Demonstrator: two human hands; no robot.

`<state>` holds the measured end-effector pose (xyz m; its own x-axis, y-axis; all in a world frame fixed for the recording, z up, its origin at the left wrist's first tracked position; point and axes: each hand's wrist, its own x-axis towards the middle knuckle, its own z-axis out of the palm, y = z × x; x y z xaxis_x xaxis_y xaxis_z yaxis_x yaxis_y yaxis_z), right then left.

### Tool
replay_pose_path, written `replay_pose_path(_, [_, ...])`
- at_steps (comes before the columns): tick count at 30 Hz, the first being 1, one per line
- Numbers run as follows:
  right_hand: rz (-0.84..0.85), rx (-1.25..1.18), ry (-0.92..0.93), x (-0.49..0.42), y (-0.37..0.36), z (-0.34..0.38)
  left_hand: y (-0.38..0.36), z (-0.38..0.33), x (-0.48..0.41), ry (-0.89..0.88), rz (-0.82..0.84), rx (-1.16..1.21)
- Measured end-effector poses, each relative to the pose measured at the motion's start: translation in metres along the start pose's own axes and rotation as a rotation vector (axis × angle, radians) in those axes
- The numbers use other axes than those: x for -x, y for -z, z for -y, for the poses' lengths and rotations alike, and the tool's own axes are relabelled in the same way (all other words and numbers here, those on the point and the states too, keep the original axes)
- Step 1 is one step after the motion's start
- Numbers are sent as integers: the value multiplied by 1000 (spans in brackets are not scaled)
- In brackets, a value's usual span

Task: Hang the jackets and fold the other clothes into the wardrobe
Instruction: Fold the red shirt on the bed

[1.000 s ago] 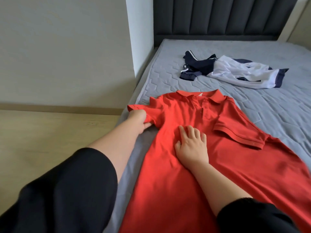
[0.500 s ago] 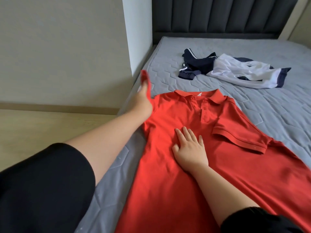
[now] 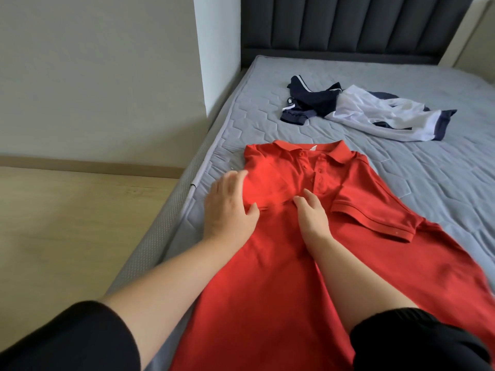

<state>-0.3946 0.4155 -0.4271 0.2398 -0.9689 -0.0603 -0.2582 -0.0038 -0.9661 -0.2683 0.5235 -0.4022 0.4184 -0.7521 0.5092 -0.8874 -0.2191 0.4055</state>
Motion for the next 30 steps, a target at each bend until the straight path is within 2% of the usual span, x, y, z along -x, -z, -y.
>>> replay_pose_path(2, [58, 116, 24, -1, -5, 2, -10, 10, 3, 111, 244, -139])
replay_pose_path(4, [74, 402, 75, 2, -11, -3, -22, 18, 15, 45, 368, -272])
replay_pose_path(6, [19, 576, 117, 7, -17, -7, -25, 22, 24, -14, 402, -309])
replay_pose_path(8, [-62, 620, 127, 11, -21, -8, -24, 30, 22, -73, 415, -306])
replay_pose_path(10, [-106, 665, 134, 14, -24, -8, -21, 38, 18, -108, 356, -213])
replay_pose_path(13, [-128, 673, 151, 15, -25, -7, -16, 45, 13, 103, 123, 162])
replay_pose_path(15, [-161, 703, 161, 14, -25, -8, -18, 44, 3, 318, 63, 233])
replay_pose_path(17, [-212, 773, 159, 9, -26, -5, -22, 44, -17, 535, 156, 208])
replay_pose_path(19, [-268, 750, 80, -3, -27, 5, -25, 49, -38, 648, 295, 211])
replay_pose_path(21, [-262, 644, -46, -23, -27, 17, -29, 52, -47, 626, 393, 181])
replay_pose_path(23, [-182, 633, -94, -38, -28, 23, -36, 54, -40, 516, 384, 61])
replay_pose_path(25, [-146, 687, -26, -41, -25, 20, -43, 53, -26, 384, 222, -24])
replay_pose_path(27, [-185, 805, 94, -39, -19, 12, -47, 51, -17, 309, 68, 1])
replay_pose_path(30, [-165, 976, 227, -37, -14, 9, -49, 51, -17, 243, 43, -53])
